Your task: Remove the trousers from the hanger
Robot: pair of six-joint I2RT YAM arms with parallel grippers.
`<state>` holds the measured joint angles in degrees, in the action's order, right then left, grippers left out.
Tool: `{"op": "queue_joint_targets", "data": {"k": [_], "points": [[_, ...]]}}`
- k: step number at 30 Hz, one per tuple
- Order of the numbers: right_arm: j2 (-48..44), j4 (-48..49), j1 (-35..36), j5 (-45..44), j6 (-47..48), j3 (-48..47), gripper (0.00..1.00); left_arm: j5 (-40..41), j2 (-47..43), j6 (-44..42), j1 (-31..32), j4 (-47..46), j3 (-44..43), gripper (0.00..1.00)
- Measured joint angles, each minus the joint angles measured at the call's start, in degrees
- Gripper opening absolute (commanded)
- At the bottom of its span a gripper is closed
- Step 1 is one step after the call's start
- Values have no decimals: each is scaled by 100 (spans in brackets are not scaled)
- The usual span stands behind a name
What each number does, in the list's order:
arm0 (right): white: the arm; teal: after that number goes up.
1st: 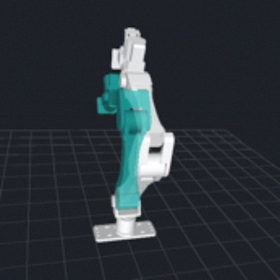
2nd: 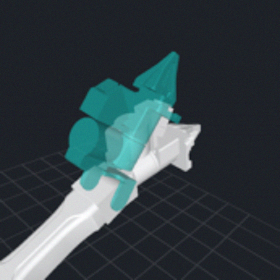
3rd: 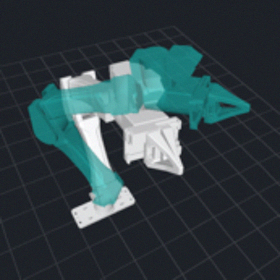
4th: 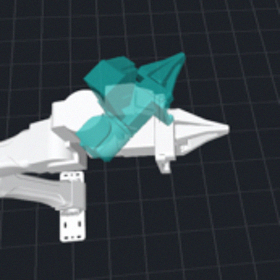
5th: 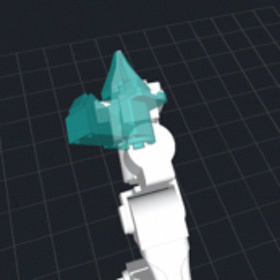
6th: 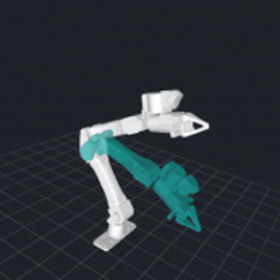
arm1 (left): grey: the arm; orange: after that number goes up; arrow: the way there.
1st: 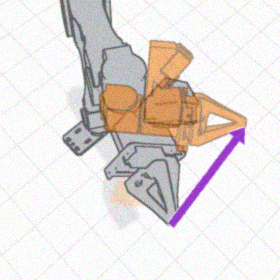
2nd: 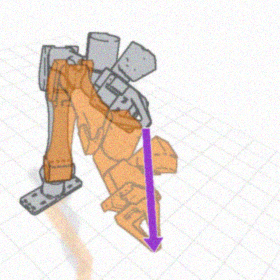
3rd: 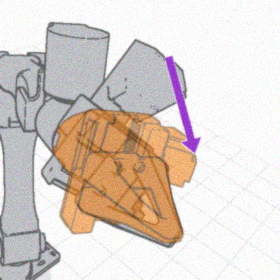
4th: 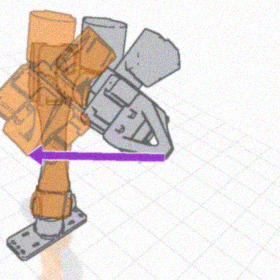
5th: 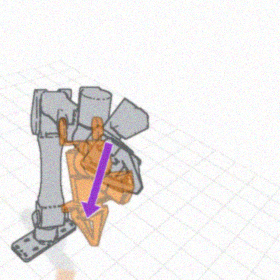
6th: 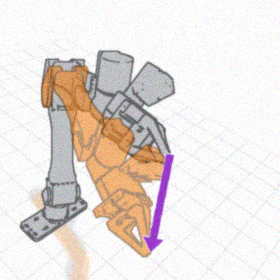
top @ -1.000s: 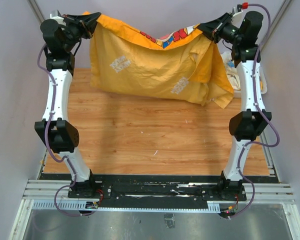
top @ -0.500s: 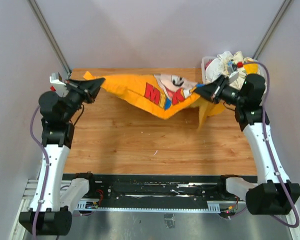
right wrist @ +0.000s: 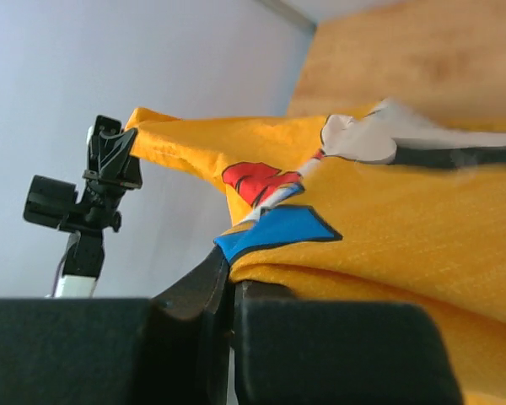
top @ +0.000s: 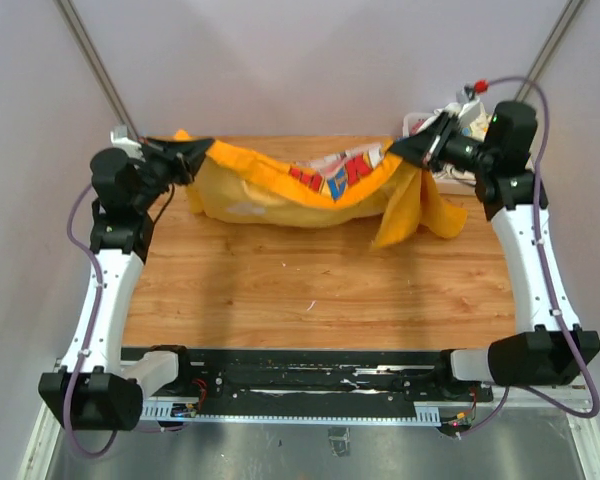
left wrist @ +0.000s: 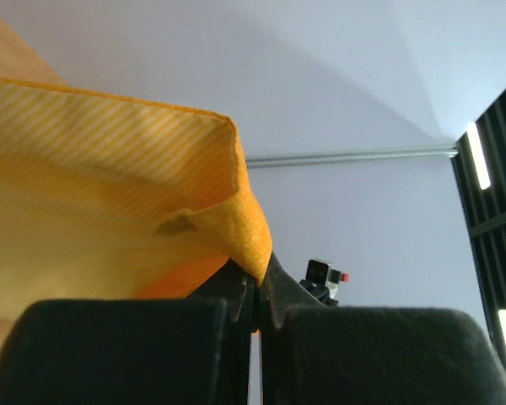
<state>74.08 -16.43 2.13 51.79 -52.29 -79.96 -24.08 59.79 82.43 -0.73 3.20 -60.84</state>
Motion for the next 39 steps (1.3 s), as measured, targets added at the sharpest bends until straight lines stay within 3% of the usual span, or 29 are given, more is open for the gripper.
{"op": "queue_joint_targets", "data": {"k": [4, 7, 10, 14, 17, 19, 25, 28, 30, 36, 39], "points": [[894, 26, -2, -140, 98, -1987, 1, -7, 861, 55, -109, -352, -1379, 0], [1335, 90, 17, -142, 59, -2726, 1, -50, 1329, 70, -133, -496, -2096, 0], [1084, 166, 98, -162, 79, -2177, 1, -42, 1141, -20, -144, -387, -1926, 0], [243, 188, 286, -214, 7, -455, 1, -92, 501, 17, -190, -334, -994, 0], [308, 50, 376, -232, -52, -417, 1, -129, 428, 166, -210, -354, -656, 0], [787, -247, 380, -234, -52, -1272, 1, -162, 723, 229, -210, -387, -883, 0], [2570, -492, 343, -315, -173, -4719, 1, -142, 2002, 243, -238, -326, -2909, 0], [2850, -407, 345, -199, -348, -5340, 1, -166, 2103, 356, -247, -522, -3309, 0], [2614, -170, 345, -168, -404, -4911, 1, -190, 2011, 387, -247, -625, -3285, 0], [1158, 284, 345, -87, -605, -2065, 1, -219, 1403, 422, -251, -636, -2356, 3], [1016, 247, 345, -111, -627, -1657, 1, -214, 1349, 450, -254, -614, -2205, 0]]}}
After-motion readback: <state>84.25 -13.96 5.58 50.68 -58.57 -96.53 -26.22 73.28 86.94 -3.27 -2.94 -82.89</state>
